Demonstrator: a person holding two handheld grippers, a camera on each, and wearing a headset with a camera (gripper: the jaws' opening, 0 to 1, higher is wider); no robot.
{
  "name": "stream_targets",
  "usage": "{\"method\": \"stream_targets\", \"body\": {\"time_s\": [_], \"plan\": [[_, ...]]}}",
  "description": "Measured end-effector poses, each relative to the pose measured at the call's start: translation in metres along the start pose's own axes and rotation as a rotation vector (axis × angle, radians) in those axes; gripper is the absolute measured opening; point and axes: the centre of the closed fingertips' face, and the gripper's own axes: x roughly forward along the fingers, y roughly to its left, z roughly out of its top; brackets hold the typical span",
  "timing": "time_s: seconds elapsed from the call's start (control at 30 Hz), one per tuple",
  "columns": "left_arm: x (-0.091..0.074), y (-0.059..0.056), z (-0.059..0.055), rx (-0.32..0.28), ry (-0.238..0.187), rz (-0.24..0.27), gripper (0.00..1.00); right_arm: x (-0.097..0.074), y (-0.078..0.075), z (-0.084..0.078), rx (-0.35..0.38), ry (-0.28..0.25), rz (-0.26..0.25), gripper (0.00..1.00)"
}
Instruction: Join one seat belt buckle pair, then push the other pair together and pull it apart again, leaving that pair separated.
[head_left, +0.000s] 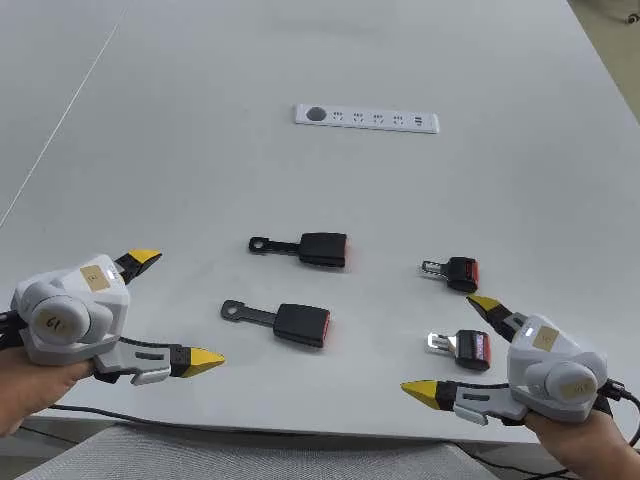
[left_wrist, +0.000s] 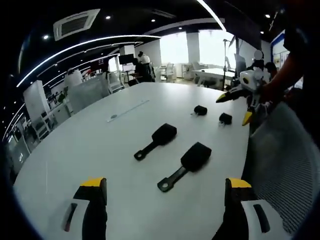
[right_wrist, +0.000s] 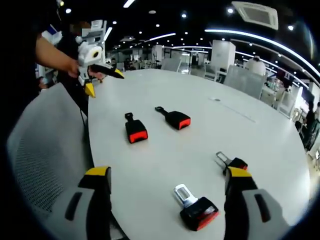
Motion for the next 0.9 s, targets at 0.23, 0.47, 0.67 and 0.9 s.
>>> {"method": "stream_targets", "body": {"time_s": [0.23, 0.47, 0.67, 0.9], "plan": [[0.0001, 0.0008, -0.0001, -0.002, -0.001, 0.000, 1.00, 0.0005, -0.0007, 0.0007, -0.001, -0.002, -0.002, 0.96], [-0.0001, 0.0004, -0.0016, -0.009, 0.000, -0.001, 1.00, -0.0007, -0.0014, 0.0013, 0.000, -0.006, -0.004, 0.96], [0.0002, 0.0012, -0.0005, -0.008, -0.002, 0.000, 1.00, -0.0020, -0.0022, 0.0001, -0.001, -0.005, -0.004, 0.96], [0.0018, 0.0000, 0.0014, -0.010, -0.005, -0.008, 1.00, -0.0022, -0.0016, 0.0003, 0.000, -0.006, -0.002, 0.96]]}}
